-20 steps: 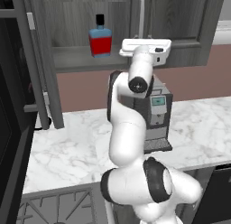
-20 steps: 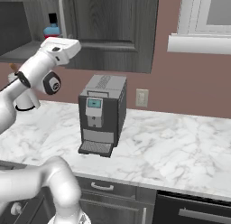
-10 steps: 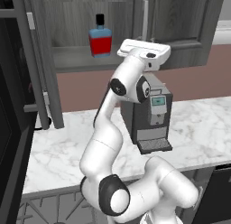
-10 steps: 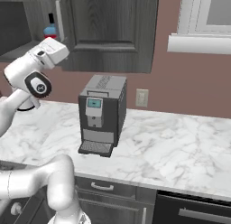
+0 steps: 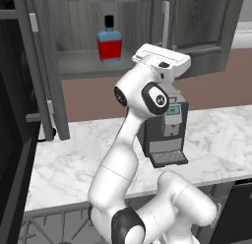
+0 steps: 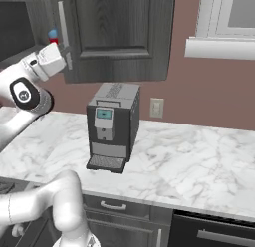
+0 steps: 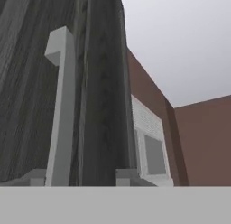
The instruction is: Get the candle and the liquor from the cabinet and move them to the dining counter.
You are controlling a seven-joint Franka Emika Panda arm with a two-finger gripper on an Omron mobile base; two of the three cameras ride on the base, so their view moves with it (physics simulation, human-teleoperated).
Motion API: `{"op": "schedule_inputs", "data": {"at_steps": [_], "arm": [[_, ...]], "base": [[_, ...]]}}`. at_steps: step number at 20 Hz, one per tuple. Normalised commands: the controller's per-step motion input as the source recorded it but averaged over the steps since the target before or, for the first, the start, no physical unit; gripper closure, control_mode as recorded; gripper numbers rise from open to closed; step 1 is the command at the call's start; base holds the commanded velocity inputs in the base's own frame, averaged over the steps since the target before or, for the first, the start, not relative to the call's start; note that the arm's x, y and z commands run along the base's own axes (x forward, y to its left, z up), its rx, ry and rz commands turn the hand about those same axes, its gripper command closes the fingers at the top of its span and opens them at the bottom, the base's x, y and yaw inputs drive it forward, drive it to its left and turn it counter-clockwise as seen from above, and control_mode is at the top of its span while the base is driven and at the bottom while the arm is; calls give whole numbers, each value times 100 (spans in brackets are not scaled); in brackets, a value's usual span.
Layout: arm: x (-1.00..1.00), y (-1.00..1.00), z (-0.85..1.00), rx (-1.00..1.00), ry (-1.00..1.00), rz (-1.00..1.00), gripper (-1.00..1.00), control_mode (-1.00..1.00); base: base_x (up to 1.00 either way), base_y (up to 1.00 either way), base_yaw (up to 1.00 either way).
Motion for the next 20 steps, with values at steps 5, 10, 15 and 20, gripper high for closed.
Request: {"op": "schedule_inputs", "data": {"at_steps": [5,10,15,20], "arm": [[-80,-85,17,3,0,-12,100,-100],[-79,-87,17,3,0,-10,100,-100],[-85,-94,18,3,0,-8,100,-100],[-90,-95,20,5,0,-8,100,-100]], "base": [[0,0,0],[0,0,0],[0,0,0],[0,0,0]]}}
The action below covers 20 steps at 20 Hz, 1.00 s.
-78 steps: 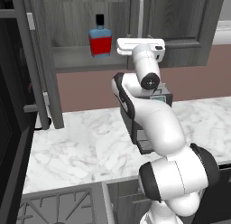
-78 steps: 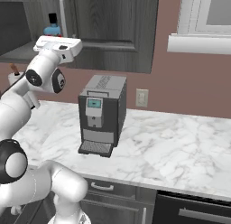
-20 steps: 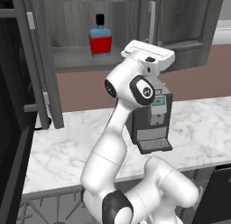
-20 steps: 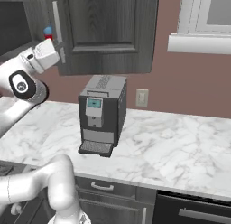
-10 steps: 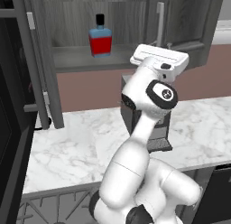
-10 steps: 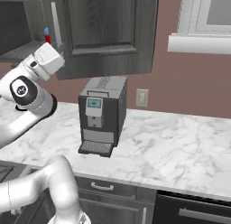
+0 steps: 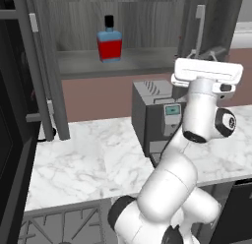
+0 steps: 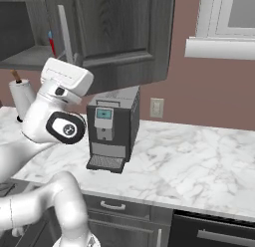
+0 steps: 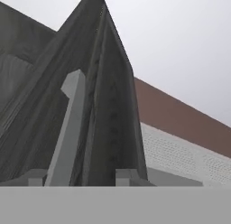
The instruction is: Get the candle and the liquor from the cabinet and move them to the dining counter.
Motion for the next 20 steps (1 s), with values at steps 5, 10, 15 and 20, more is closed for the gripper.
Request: {"op": "schedule_inputs", "data": {"at_steps": [5,10,15,20], "arm": [[-85,-84,18,4,0,-10,100,-100],[-78,-67,19,2,1,-14,100,-100],[-76,-55,17,0,4,-18,100,-100],[-69,-44,15,0,7,-19,100,-100]], "base": [[0,0,0],[0,0,0],[0,0,0],[0,0,0]]}}
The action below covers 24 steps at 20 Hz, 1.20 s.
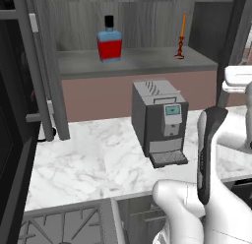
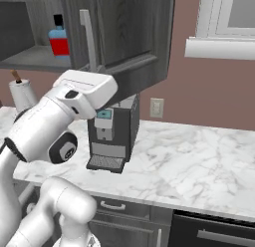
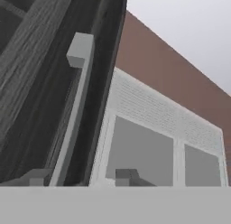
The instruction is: Get the candle and the liquor from the cabinet and move them to the dining counter.
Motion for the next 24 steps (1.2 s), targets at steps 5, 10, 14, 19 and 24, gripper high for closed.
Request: {"op": "schedule_inputs", "data": {"at_steps": [5,10,14,19,24], "arm": [[-45,-25,8,0,6,-15,100,-100],[-18,-3,3,0,2,-5,-100,-100],[-18,0,5,0,0,0,-100,-100],[-52,9,5,0,0,0,-100,-100],[-75,37,8,0,0,0,-100,-100]], "base": [[0,0,0],[0,0,0],[0,0,0],[0,0,0],[0,0,0]]}}
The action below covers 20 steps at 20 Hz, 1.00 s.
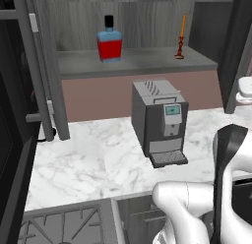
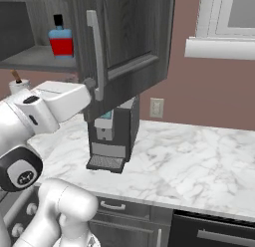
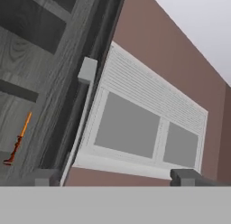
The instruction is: Get the candle and the liquor from the cabinet and move them to the dining counter.
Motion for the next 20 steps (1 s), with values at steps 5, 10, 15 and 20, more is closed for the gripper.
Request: {"op": "schedule_inputs", "data": {"at_steps": [5,10,15,20], "arm": [[-68,70,9,0,0,0,-100,-100],[-16,96,14,-1,2,0,-100,-100],[35,59,20,3,2,-5,-100,-100],[83,43,32,5,0,-13,-100,-100]], "base": [[0,0,0],[0,0,0],[0,0,0],[0,0,0]]}}
